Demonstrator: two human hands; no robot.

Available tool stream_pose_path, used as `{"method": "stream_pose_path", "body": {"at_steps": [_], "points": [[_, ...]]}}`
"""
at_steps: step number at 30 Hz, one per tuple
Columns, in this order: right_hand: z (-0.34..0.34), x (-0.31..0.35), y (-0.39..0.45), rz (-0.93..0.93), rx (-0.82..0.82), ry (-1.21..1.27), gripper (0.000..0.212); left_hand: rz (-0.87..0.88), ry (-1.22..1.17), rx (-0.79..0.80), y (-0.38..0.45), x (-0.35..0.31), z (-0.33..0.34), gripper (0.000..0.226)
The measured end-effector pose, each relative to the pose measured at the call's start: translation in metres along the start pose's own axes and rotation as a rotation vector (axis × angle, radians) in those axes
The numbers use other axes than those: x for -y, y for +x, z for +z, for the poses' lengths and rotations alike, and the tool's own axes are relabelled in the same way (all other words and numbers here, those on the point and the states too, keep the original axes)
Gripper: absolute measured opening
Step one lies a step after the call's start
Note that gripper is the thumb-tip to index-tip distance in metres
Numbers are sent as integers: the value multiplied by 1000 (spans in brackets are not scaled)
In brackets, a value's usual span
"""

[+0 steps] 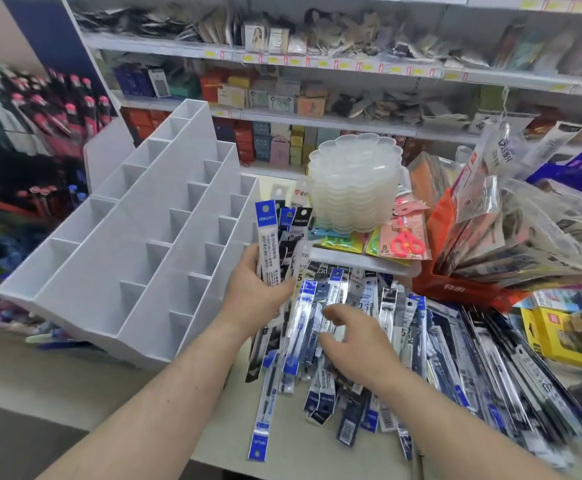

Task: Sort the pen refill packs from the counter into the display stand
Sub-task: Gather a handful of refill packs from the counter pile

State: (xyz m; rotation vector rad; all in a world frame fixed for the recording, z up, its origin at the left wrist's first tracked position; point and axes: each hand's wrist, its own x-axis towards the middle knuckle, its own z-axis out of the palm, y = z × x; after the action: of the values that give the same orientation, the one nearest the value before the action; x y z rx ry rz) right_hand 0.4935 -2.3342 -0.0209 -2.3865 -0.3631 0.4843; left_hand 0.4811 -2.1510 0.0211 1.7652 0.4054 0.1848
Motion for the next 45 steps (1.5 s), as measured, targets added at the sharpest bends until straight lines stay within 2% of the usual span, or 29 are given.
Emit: {"method": "stream_pose_path", "body": {"at_steps": [5, 8, 12, 18, 21, 25, 27, 29, 33, 37, 39, 45], "points": [[45, 21, 37, -249, 226, -511, 58, 86, 2, -107, -9, 6, -13, 41], [70, 27, 57, -315, 320, -718, 70, 115, 16, -116, -12, 7, -18, 47], [79, 13, 62, -361, 364, -828, 72, 133, 35, -151, -13, 13, -16, 47], [42, -22, 44, -365, 384, -876, 76, 162, 101, -116, -16, 22, -3, 48], [27, -23, 37, -311, 405, -734, 78, 170, 99, -104, -17, 30, 1, 48], [15, 0, 28, -120, 273, -91, 96, 189, 86, -90, -16, 37, 3, 50], [11, 14, 22, -137, 206, 163, 89, 196, 42, -123, -17, 38, 5, 54], [14, 23, 19, -157, 187, 294, 79, 195, -4, -153, -17, 41, 9, 51], [27, 31, 27, -173, 120, 391, 79, 216, -52, -171, -17, 46, 18, 51], [35, 27, 31, -153, 44, 348, 59, 231, -31, -124, -17, 54, 18, 47], [42, 23, 31, -157, 19, 302, 56, 238, -18, -102, -17, 60, 16, 55], [64, 12, 28, -146, 71, 256, 80, 192, -14, -19, -25, 80, 12, 67]]}}
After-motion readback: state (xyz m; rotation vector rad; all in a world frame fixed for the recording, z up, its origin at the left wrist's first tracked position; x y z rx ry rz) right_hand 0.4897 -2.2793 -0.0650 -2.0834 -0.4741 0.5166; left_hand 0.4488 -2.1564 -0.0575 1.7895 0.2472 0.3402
